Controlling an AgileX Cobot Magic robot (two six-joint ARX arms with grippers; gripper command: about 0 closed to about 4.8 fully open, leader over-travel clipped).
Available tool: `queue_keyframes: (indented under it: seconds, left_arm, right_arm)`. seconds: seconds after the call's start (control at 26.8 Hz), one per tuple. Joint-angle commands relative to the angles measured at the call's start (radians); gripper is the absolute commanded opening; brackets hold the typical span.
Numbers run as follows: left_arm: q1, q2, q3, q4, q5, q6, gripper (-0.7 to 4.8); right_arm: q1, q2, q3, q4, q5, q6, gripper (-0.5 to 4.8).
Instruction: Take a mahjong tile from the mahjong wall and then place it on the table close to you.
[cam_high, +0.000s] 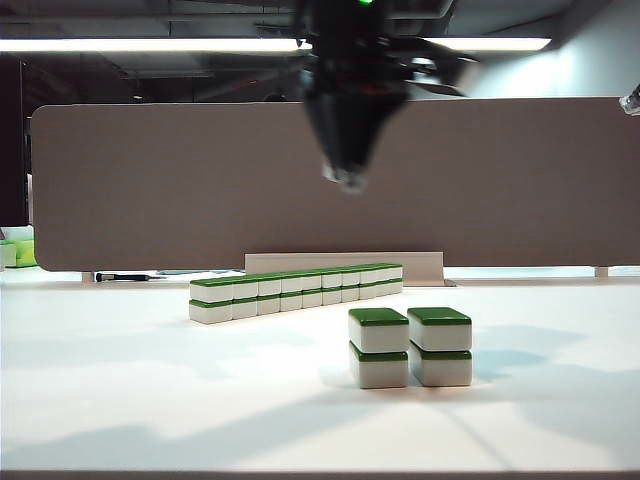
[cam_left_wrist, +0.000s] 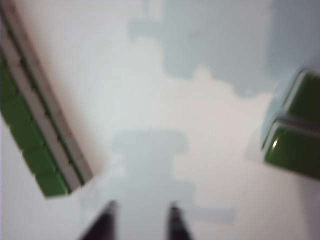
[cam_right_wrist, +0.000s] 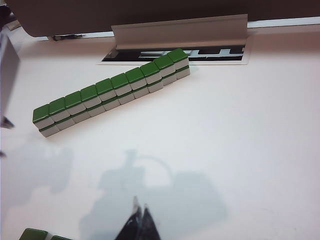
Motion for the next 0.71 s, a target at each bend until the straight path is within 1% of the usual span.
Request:
queue_keyframes:
  seconds: [0.04, 0.07, 0.11, 0.15, 0.22, 0.37, 0.45, 0.63, 0.71]
  left_arm:
    - [0.054, -0.039, 0.005, -0.059, 0.039, -0.070, 0.46]
    - [0.083, -0.055, 0.005, -0.071, 0.089, -0.088, 0.19]
    - [0.105, -0.068, 0.005, -0.076, 0.130, -0.103, 0.06]
    - [0.139, -0.091, 0.005, -0.077, 0.191, -0.109, -0.04]
    - [0.166, -0.117, 0.005, -0.074, 0.216, -0.108, -0.04]
    - [0.209, -0.168, 0.005, -0.053, 0.218, -0.108, -0.04]
    - [0.249, -0.209, 0.005, -0.031, 0.231, -0.109, -0.04]
    - [0.322, -0.276, 0.005, 0.018, 0.340, -0.124, -0.04]
    - [0.337, -0.290, 0.005, 0.024, 0.350, -0.123, -0.04]
  right_arm:
    - [0.001, -0.003, 0.006, 0.011, -0.002, -0.002, -0.01]
    - [0.001, -0.003, 0.006, 0.011, -0.002, -0.002, -0.01]
    - [0.001, -0.003, 0.006, 0.011, -0.001, -0.002, -0.01]
    - [0.001, -0.003, 0.006, 0.011, -0.001, -0.003, -0.01]
    - [0.001, -0.003, 0.006, 0.011, -0.001, -0.003, -0.01]
    - [0.001, -0.003, 0.006, 0.011, -0.001, -0.002, -0.01]
    - [0.001, -0.003, 0.006, 0.011, -0.001, -0.002, -0.01]
    - [0.001, -0.003, 0.006, 0.011, -0.001, -0.002, -0.01]
    - [0.001, -0.003, 0.006, 0.011, -0.001, -0.002, -0.01]
